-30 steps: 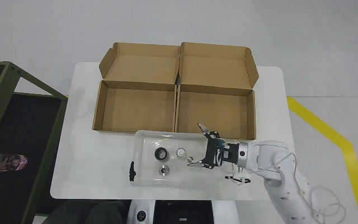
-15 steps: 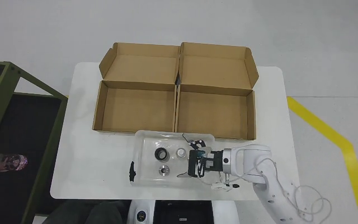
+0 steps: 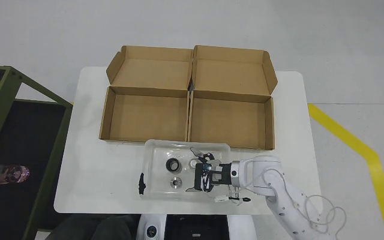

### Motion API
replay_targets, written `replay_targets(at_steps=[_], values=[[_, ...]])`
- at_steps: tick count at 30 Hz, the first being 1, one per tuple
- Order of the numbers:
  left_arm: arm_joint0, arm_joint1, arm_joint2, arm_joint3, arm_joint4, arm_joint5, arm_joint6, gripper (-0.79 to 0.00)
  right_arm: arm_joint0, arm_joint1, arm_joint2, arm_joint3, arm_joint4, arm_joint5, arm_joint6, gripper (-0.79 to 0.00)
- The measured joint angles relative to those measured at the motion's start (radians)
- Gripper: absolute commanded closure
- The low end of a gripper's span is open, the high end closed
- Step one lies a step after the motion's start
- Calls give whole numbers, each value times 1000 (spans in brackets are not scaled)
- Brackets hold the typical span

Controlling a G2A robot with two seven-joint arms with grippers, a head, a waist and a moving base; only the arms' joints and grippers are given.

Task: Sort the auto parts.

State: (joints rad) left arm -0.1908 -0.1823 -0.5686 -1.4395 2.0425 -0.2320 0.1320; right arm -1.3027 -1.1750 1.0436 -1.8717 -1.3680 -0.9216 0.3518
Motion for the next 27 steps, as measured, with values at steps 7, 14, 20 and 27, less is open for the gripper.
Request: replay_targets(at_steps=[7,14,20,27], values=[[0,0,0,0,0,0,0,-785,25,-1,-22,37,-27,49,-8,-499],[0,0,0,0,0,0,0,-785,46,0,-32,76,-61,83,-3,-409],[0,0,0,0,0,0,0,-785,53,2,-36,91,-69,94,-13,-274],[0,0,0,0,0,0,0,-785,55,6,-39,81,-61,85,-24,0]])
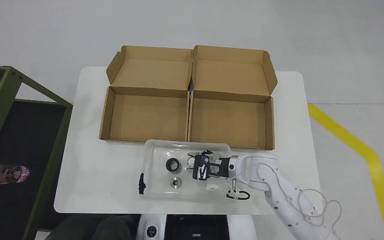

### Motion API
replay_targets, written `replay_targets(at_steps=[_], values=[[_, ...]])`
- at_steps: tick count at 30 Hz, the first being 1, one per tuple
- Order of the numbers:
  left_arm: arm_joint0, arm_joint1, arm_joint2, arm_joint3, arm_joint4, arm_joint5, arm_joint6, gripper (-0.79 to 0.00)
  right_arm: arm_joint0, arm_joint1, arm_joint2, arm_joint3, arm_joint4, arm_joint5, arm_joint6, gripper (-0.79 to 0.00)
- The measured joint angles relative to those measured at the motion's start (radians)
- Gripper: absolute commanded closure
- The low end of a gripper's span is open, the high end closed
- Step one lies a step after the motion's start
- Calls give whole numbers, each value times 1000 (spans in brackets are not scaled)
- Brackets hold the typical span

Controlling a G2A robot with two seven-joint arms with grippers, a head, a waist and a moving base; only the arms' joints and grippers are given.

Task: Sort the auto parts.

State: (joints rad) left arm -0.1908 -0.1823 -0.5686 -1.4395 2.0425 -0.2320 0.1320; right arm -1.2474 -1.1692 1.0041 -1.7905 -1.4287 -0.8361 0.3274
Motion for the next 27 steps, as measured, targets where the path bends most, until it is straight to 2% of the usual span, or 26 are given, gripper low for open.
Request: replay_targets(at_steps=[19,27], values=[[0,0,0,0,0,0,0,-785,18,15,44,-86,138,-74,-103,0],[0,0,0,0,0,0,0,-785,56,16,74,-86,165,-72,-200,0]])
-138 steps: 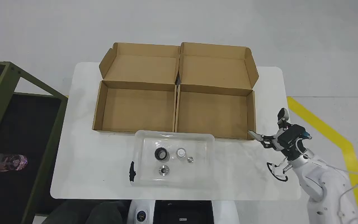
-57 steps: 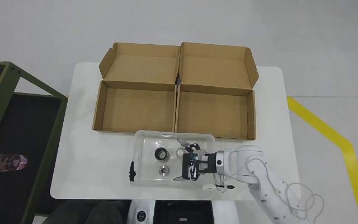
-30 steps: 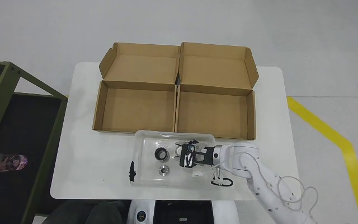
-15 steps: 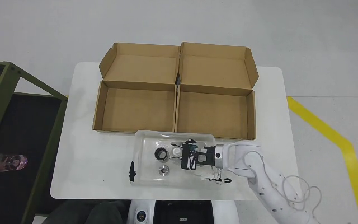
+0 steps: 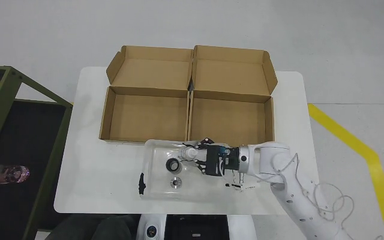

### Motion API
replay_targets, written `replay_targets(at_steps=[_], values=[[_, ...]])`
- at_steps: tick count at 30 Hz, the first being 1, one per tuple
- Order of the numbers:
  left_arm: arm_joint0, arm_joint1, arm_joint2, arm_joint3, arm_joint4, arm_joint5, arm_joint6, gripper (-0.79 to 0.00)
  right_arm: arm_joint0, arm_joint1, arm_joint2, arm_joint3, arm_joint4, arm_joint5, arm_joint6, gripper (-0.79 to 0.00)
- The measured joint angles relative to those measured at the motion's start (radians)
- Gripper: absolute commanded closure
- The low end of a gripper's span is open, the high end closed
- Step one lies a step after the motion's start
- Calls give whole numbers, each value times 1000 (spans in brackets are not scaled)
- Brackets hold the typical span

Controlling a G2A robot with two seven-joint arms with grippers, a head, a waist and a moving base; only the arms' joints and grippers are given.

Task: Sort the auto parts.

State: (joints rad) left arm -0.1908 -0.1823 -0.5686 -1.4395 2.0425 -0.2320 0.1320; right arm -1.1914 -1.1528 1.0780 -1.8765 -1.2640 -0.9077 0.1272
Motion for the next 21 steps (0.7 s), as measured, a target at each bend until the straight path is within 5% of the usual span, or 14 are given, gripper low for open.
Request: replay_targets(at_steps=[21], values=[[0,0,0,0,0,0,0,-785,125,-5,66,173,144,53,-129,0]])
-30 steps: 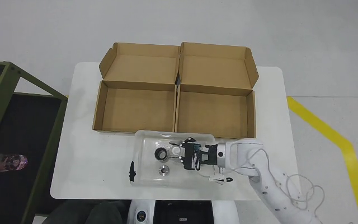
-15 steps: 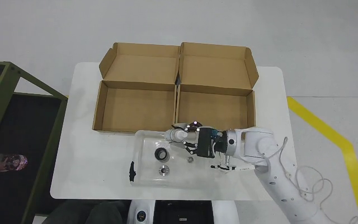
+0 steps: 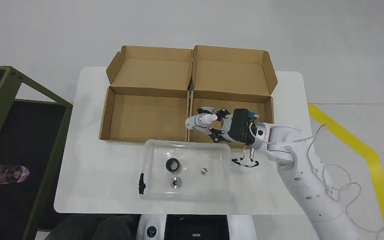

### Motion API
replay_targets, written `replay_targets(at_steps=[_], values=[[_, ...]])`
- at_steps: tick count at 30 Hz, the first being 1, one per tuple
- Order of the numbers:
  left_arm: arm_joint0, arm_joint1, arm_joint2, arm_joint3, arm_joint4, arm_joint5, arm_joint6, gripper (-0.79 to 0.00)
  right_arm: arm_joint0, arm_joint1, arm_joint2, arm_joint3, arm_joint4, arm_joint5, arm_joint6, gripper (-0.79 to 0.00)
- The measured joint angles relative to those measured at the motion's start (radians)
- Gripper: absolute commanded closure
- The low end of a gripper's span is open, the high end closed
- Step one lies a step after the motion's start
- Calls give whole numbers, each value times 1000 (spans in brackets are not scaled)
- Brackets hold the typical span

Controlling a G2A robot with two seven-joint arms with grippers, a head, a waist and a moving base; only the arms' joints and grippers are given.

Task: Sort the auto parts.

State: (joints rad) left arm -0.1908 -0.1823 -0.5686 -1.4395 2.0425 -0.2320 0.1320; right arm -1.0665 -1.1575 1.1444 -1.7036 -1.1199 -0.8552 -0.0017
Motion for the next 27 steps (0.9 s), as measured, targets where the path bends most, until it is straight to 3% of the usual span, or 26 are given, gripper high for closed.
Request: replay_targets(at_steps=[27], values=[[0,0,0,0,0,0,0,-785,214,-45,-126,359,-62,150,62,0]])
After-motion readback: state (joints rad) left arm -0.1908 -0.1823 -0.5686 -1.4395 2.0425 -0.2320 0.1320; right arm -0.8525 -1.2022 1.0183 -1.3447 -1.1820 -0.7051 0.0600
